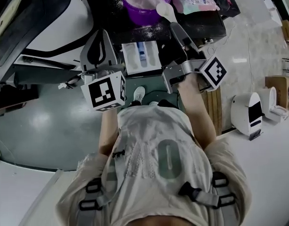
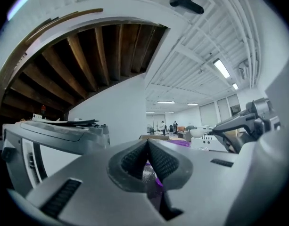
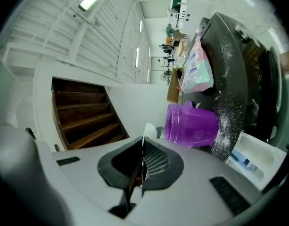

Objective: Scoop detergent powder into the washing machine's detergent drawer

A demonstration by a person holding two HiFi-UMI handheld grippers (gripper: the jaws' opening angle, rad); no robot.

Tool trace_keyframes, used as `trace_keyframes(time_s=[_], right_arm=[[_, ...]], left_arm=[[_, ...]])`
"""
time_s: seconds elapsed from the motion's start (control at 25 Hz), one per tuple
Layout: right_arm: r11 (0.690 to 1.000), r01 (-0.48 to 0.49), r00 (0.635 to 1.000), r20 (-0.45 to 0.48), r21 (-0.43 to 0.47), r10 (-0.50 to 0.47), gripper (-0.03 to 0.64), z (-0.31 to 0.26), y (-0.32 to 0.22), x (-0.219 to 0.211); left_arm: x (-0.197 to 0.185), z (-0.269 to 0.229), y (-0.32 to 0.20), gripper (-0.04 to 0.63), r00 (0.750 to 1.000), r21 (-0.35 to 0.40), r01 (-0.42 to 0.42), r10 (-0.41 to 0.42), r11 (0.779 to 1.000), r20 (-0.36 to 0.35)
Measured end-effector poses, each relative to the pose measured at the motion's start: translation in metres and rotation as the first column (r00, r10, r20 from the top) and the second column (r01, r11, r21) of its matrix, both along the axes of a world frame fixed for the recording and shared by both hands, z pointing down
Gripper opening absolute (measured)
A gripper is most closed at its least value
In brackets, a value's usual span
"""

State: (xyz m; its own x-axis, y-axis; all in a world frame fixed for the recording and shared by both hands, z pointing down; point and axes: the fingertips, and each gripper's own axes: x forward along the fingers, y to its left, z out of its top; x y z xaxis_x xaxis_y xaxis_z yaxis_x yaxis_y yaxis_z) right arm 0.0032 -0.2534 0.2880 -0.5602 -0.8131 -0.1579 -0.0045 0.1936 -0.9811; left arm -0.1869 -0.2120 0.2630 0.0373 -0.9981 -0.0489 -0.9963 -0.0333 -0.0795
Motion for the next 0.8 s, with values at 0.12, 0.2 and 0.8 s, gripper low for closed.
trace_keyframes(time_s=[0.12, 0.2, 0.8], right_arm=[[0.998, -0.051, 0.999, 0.0, 0.029, 0.051, 0.009, 0.003, 0.01, 0.008], [0.997, -0.071, 0.997, 0.009, 0.034, 0.071, 0.009, 0.007, 0.017, 0.011], [0.995, -0.095, 0.995, 0.029, -0.028, 0.095, 0.009, 0.054, 0.061, 0.031]], left_arm=[[0.002, 0.0, 0.006, 0.02, 0.999, 0.023, -0.007, 0.008, 1.0, -0.039], [0.003, 0.001, 0.008, 0.02, 0.998, 0.026, -0.014, 0.016, 1.0, -0.061], [-0.008, 0.025, 0.026, 0.02, 0.995, 0.002, 0.005, -0.005, 1.0, -0.1]])
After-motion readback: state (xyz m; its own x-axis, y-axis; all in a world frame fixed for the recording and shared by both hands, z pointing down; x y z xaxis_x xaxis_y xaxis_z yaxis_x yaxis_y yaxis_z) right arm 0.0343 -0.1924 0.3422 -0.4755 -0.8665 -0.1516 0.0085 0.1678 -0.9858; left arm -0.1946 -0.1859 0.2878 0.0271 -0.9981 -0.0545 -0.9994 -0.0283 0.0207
